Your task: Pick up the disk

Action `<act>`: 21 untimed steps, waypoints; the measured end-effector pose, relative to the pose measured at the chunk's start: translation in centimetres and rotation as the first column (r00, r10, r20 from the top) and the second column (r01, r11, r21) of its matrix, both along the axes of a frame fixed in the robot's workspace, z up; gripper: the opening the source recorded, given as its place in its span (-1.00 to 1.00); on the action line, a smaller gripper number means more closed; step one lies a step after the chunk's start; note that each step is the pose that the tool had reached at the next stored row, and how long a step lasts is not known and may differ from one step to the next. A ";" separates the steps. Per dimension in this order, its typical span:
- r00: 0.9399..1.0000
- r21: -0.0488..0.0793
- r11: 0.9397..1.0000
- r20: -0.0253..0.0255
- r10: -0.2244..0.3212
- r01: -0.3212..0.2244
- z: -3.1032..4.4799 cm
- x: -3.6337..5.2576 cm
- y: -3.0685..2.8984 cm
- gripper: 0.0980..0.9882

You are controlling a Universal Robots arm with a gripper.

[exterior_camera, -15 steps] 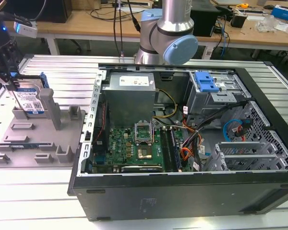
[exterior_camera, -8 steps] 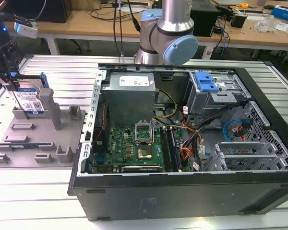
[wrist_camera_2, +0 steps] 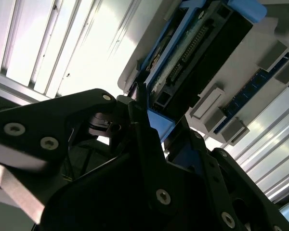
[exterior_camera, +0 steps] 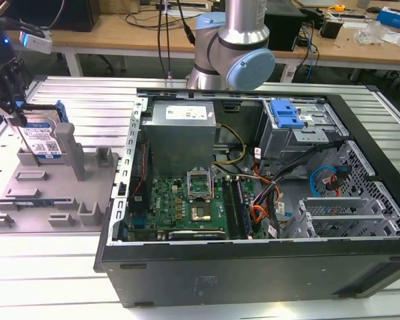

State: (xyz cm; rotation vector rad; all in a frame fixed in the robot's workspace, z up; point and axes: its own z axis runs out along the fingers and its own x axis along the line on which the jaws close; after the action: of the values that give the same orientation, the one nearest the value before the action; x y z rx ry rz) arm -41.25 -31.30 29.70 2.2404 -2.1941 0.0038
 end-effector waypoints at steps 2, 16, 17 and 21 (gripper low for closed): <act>1.000 0.000 1.000 0.000 0.000 0.000 -0.02 0.00 0.00 -0.39; 1.000 0.000 1.000 0.000 0.000 0.000 4.22 0.00 -0.04 -0.39; 1.000 0.000 1.000 0.000 0.000 0.000 5.16 0.00 -0.04 -0.39; 1.000 0.000 1.000 0.000 0.000 0.000 7.85 0.00 -0.04 -0.39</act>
State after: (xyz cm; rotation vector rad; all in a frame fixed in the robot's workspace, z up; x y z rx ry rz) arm -41.25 -31.34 37.55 2.2405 -2.1941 0.0040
